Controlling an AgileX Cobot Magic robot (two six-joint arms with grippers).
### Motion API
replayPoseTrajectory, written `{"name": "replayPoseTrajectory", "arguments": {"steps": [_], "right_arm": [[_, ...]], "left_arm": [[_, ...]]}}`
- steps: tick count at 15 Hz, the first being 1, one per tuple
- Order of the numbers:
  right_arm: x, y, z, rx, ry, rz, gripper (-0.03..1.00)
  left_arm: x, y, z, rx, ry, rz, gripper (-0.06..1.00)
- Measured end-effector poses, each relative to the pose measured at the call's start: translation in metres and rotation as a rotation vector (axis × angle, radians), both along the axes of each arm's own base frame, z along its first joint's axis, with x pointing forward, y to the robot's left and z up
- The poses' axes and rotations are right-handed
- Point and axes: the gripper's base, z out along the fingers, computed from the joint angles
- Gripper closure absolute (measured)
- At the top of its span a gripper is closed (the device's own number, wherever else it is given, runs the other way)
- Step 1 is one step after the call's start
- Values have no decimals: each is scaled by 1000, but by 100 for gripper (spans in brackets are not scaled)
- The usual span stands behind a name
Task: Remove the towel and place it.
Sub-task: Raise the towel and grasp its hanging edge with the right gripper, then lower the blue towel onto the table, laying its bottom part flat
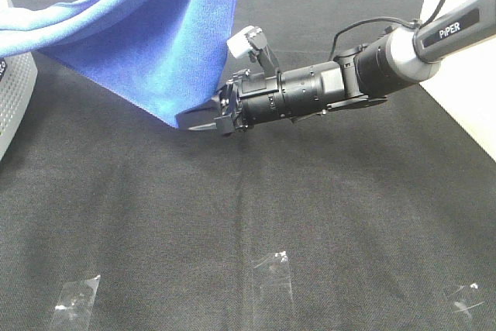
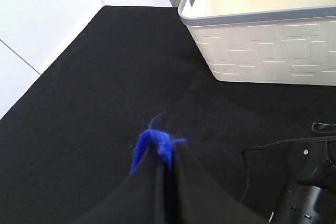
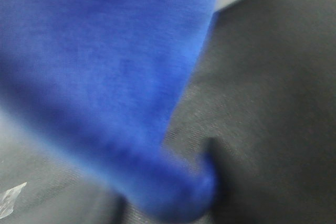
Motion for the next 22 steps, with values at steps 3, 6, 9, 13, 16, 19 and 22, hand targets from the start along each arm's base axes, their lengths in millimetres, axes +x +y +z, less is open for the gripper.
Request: {"name": "replayPoseTrajectory", "arguments": {"steps": [3,6,9,13,16,19,22], "right_arm": [[0,0,0,1,11,-5,96],[0,0,0,8,45,-20,96],[-1,1,10,40,109,-35,96],[-8,-8,37,-73,144,16,96],[-10,-30,67,-295,73,7,96],[-20,-47,109,-470,-32,13,96],[-34,-65,155,-624,-153,-18,96]], "left_arm": [[0,0,0,0,1,2,94],[1,2,0,21,-12,16,94],[4,5,-1,-8,21,79,94],[10,14,-1,-41,43,230,94],[16,27,-1,-60,62,397,94],[22,38,-2,-182,140,532,94],[23,38,4,-268,133,535,94]]}}
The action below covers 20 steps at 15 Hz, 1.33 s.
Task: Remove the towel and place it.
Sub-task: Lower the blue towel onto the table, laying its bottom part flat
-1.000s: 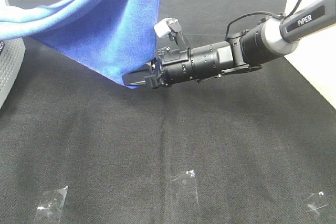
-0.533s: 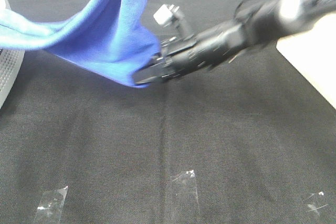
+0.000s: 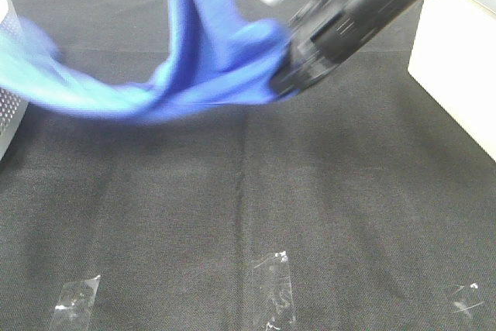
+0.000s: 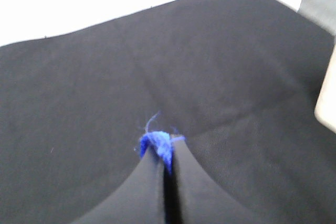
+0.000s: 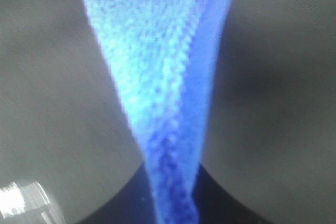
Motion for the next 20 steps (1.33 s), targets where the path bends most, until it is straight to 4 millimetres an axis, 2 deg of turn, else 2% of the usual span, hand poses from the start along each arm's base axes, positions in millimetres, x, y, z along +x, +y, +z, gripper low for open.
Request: {"name": "replayPoseTrajectory", "arguments": {"steps": [5,7,8,11,13,17,18,20], "right_arm": [[-25,-30,82,-141,-348,-48,96],[-31,-37,107,-167,-483,-59,96],[-33,-39,124,-184,-535,-56,96],[-37,-41,150,-208,-529,-27,96],[-37,-43,178,-253,-560,4,96],[-18,-41,210,-408,-558,140,96],[-10,-42,219,-451,-584,125,96],[-9,-47,234,-452,-615,26,96]], "left_arm": [[-7,2,21,-117,-78,-11,94],[-9,11,38,-223,-132,0,94],[-9,28,52,-316,-170,35,94],[-8,55,69,-420,-218,89,94],[-10,64,79,-482,-254,84,94],[-16,61,95,-619,-340,3,94],[-17,60,98,-636,-366,-14,94],[-16,60,97,-630,-352,-6,94]]}}
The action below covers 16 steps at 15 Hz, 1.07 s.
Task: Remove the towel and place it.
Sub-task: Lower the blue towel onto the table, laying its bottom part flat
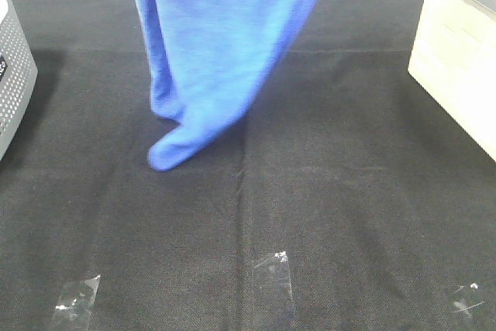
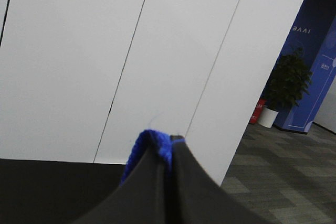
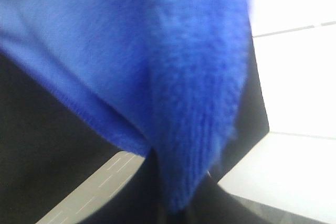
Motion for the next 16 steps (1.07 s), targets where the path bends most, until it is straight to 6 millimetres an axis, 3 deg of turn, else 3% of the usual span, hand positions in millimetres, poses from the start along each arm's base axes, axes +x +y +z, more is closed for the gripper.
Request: {"name": "replayPoseTrajectory", "arguments": {"steps": [1,5,7,14,16], "right_arm": [[-2,-1,4,4,-12,-8,96],[2,-4,5,-249,-89,153,96],[8,-5,15,-277,-222,133,96],[19,2,50,-185,-630,114,96],[17,10,51,-36,-616,144,96]], "left_arm": [[0,0,-2,7,18,5,94],[1,0,-2,5,6,2,94],[5,2,2,-29,-57,-7,94],[11,39,23,-139,-278,26,94],[12,41,23,-178,-265,24,94]]}}
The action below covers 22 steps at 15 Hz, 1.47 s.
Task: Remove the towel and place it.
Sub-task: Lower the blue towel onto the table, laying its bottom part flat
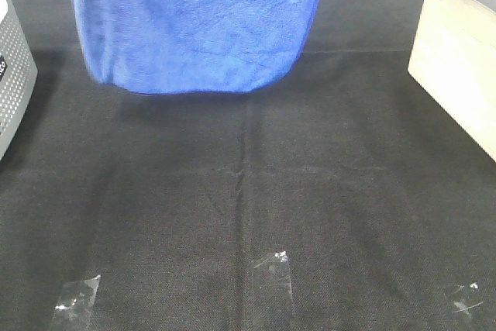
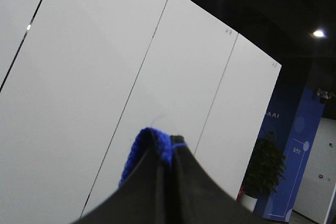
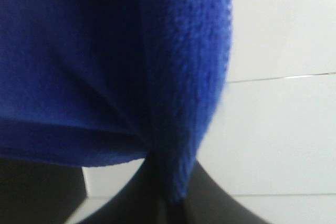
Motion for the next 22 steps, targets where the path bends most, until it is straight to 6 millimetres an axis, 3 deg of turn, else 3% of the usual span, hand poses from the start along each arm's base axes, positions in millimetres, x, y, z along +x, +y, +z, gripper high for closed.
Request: {"name": "replayPoseTrajectory", "arguments": {"steps": [3,6,10,13,17,18,20,22], "right_arm": [[-14,8,-15,146,287,92,96],[-36,1,-10,163,397,68,96],[-63,-12,14,187,325,41,96],[-70,-12,19,208,311,57,96],[-50,-5,-1,202,398,50,96],[-29,2,-10,232,374,41,96],[-9,4,-15,276,300,27,96],[12,-9,-19,366,257,12,96]], "left_arm": [[4,1,-8,10,111,11,94],[1,3,-9,7,171,14,94],[-7,5,-2,-36,176,-4,94],[-7,4,-2,-60,186,-18,94],[-7,3,-2,-31,171,-10,94],[-3,1,-4,-36,134,-12,94],[9,-2,-10,-52,80,-14,94],[29,2,-23,-73,20,-1,94]]}}
